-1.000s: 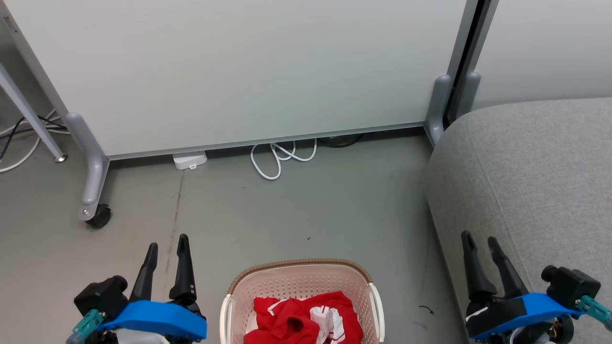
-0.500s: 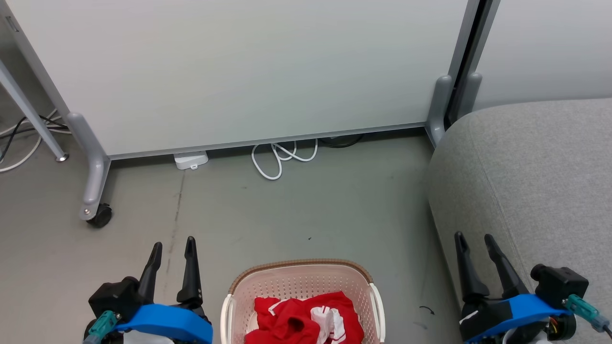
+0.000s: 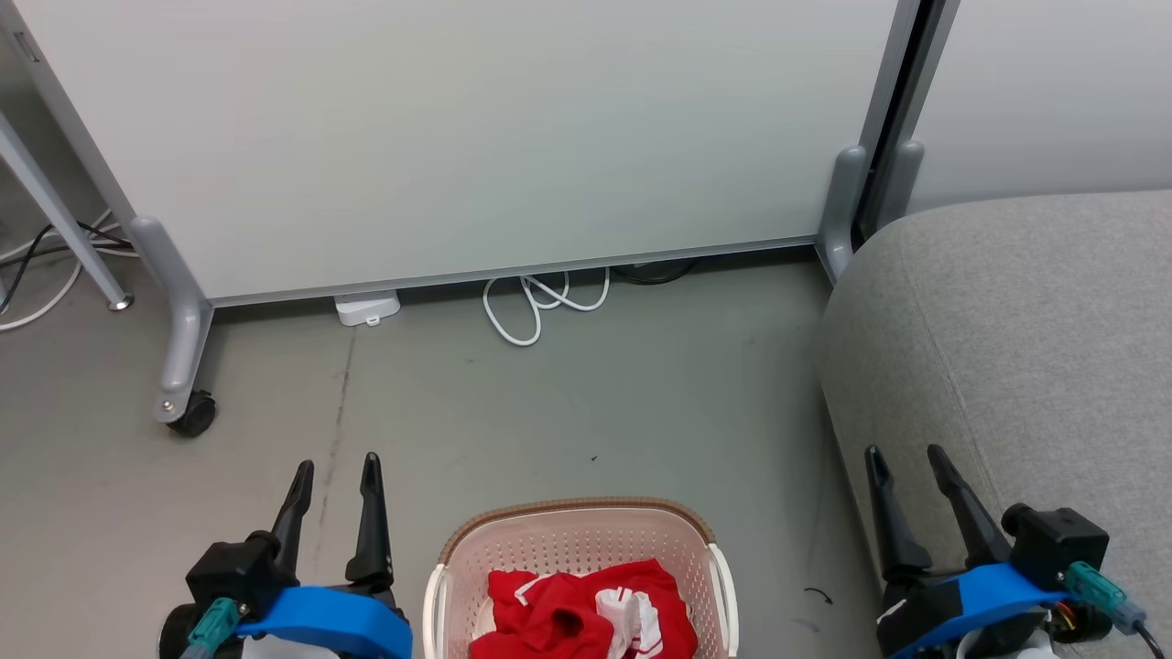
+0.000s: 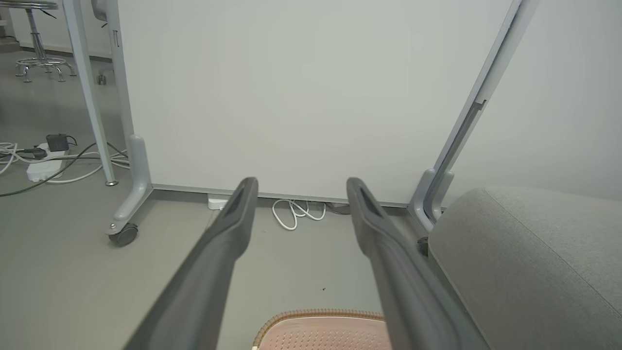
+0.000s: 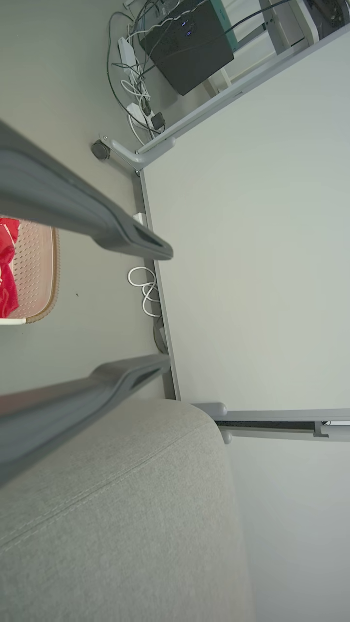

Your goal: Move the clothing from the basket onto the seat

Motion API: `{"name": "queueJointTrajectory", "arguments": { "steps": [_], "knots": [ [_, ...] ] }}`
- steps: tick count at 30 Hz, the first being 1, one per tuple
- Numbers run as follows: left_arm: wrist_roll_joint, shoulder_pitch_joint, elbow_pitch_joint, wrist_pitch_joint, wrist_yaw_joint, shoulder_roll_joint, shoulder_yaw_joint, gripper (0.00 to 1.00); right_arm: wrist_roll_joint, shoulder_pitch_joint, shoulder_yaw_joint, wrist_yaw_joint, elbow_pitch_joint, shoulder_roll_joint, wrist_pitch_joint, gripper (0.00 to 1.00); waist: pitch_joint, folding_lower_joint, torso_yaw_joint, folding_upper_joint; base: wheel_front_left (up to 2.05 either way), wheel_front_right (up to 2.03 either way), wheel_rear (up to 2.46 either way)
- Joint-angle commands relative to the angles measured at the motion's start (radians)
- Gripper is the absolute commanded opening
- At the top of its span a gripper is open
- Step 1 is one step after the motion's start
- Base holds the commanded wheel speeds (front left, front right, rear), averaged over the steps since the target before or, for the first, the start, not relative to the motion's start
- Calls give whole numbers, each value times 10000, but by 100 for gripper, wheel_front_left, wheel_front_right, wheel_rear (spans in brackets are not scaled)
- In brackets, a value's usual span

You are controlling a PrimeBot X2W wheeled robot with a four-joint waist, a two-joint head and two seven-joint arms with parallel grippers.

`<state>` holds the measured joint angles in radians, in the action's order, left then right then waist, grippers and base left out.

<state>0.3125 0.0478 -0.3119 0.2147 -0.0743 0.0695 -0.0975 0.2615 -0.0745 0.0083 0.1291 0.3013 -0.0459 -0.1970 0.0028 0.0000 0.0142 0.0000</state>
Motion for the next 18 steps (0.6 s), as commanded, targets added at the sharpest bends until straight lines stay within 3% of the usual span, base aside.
{"name": "queueJointTrajectory", "arguments": {
  "steps": [1,18],
  "knots": [
    [-246,173,-5,105,-7,14,16,100,-281,-151,-26,23,8,-63,-91,100,-7,0,-2,0,0,0,0],
    [-1099,201,-354,430,1,-70,17,100,-1532,-85,-83,26,112,-69,-204,100,-65,0,4,0,0,0,0]
  ]
}}
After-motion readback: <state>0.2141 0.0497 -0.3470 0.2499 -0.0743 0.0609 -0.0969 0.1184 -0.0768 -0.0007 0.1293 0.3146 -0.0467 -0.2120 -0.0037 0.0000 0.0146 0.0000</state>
